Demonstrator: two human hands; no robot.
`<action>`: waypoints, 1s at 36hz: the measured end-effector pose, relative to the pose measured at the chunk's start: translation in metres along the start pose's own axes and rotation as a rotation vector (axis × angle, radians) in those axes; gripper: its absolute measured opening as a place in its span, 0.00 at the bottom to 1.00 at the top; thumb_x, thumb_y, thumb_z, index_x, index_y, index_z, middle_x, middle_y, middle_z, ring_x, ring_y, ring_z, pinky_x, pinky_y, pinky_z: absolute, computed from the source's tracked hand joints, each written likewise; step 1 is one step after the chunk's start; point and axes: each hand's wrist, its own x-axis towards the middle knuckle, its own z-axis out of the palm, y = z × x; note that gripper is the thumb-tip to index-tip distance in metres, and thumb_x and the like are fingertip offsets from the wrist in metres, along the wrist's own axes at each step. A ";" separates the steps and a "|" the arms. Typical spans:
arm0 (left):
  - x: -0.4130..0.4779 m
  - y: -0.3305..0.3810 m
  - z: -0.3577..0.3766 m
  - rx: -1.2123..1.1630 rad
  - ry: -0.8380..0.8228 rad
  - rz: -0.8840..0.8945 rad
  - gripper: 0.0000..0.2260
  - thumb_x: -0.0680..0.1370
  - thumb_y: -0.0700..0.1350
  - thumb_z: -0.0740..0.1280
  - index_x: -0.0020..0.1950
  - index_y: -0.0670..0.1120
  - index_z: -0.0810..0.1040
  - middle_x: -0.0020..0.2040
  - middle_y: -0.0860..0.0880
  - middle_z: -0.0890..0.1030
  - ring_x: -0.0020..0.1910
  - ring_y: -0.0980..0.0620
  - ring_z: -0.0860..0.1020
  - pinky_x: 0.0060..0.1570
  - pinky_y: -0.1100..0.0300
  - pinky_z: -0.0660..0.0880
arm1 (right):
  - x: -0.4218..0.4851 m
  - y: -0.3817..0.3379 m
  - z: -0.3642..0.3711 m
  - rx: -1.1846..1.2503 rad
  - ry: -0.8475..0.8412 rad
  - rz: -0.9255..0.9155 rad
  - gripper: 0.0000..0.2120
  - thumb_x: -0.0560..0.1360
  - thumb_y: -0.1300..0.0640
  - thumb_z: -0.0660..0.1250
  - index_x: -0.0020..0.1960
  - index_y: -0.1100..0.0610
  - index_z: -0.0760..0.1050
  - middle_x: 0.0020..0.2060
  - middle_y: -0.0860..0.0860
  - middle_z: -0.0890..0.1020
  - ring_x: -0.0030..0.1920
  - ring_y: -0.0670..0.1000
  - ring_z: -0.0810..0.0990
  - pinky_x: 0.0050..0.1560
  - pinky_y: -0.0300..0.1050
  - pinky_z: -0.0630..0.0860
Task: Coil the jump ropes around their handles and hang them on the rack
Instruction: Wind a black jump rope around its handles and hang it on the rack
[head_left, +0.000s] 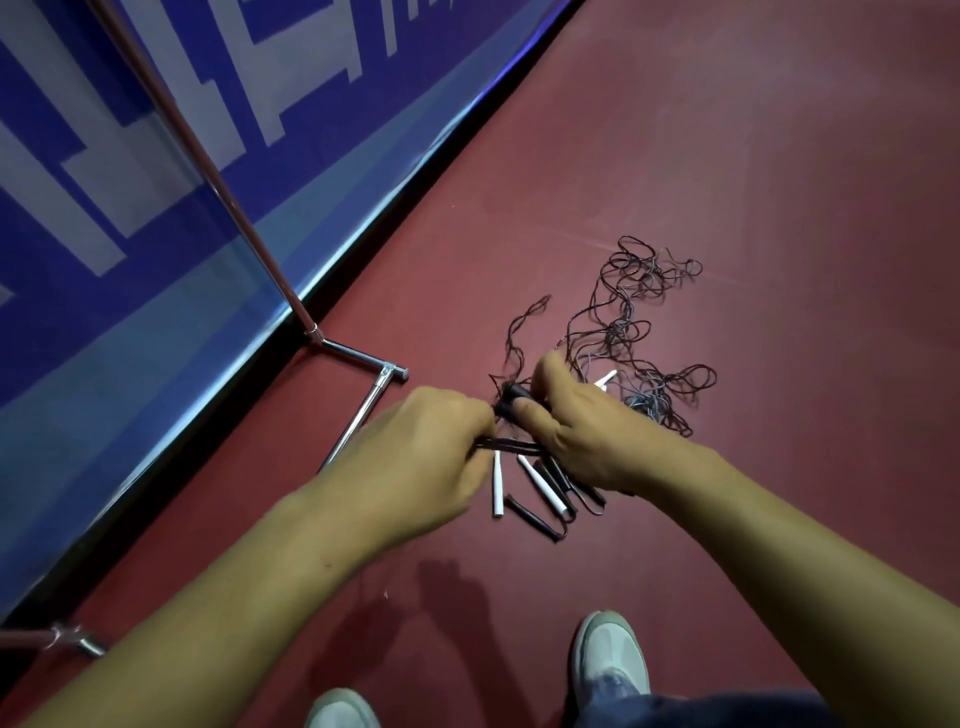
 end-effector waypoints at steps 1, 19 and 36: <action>0.000 0.001 -0.002 0.040 0.027 0.059 0.05 0.78 0.48 0.66 0.46 0.48 0.79 0.39 0.52 0.77 0.40 0.46 0.77 0.40 0.49 0.76 | -0.002 -0.002 0.001 -0.033 -0.033 -0.019 0.13 0.85 0.44 0.55 0.52 0.53 0.59 0.38 0.57 0.77 0.40 0.61 0.75 0.43 0.59 0.75; 0.008 -0.019 -0.031 -0.797 -0.049 -0.136 0.05 0.68 0.40 0.80 0.38 0.42 0.85 0.38 0.33 0.82 0.36 0.44 0.77 0.40 0.52 0.75 | -0.056 -0.056 -0.016 0.218 -0.173 -0.241 0.23 0.67 0.53 0.80 0.46 0.53 0.64 0.36 0.43 0.69 0.33 0.43 0.67 0.32 0.47 0.70; 0.004 0.004 0.009 -0.940 -0.092 -0.282 0.10 0.73 0.44 0.65 0.48 0.42 0.83 0.33 0.47 0.69 0.33 0.49 0.67 0.38 0.53 0.66 | -0.036 -0.031 -0.030 0.808 -0.076 -0.035 0.19 0.76 0.72 0.68 0.60 0.55 0.68 0.37 0.59 0.75 0.23 0.51 0.68 0.22 0.42 0.68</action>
